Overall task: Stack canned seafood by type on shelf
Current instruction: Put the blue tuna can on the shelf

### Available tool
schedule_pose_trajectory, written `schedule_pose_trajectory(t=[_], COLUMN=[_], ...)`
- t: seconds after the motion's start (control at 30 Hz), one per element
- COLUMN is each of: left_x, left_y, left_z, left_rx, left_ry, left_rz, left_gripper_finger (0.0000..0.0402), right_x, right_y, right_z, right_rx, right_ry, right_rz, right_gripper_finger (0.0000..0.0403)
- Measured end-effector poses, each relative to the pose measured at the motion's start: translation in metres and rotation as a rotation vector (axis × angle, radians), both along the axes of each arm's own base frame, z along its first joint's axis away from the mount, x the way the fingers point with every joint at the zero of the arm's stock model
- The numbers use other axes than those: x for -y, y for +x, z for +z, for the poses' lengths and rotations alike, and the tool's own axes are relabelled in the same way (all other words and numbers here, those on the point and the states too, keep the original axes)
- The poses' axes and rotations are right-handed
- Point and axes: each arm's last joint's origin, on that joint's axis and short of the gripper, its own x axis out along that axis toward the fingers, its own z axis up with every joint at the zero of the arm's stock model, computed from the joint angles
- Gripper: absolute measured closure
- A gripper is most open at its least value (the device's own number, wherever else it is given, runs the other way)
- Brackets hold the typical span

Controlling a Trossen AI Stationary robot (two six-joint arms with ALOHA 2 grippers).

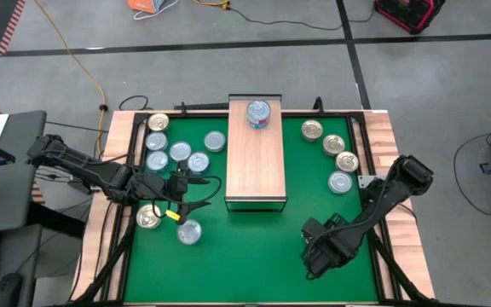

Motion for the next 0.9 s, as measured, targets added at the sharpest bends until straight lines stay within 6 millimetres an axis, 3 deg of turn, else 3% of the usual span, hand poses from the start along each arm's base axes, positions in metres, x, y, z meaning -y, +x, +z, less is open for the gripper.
schedule_pose_trajectory(t=[0.13,0.33,0.53,0.77,0.9], left_x=[0.0,0.0,0.0,-0.003,-0.004], left_y=[0.0,0.0,0.0,0.001,0.0], left_z=[0.0,0.0,0.0,0.003,0.003], left_rx=[0.0,0.0,0.005,0.043,0.052], left_ry=[0.001,0.001,0.001,0.005,0.0], left_rz=[-0.001,0.0,0.007,0.102,0.153], left_gripper_finger=[0.0113,0.0113,0.0113,0.0113,0.0113], right_x=[0.0,0.001,0.005,0.024,0.035], right_y=[0.0,-0.002,-0.005,-0.007,0.007], right_z=[-0.006,-0.006,-0.002,0.039,0.059], right_rx=[0.001,-0.047,-0.112,-0.151,-0.036], right_ry=[0.01,-0.003,-0.07,-0.435,-0.581], right_rz=[0.026,0.167,0.282,0.315,0.435], right_gripper_finger=[0.0108,0.0189,0.019,0.0189,0.0176])
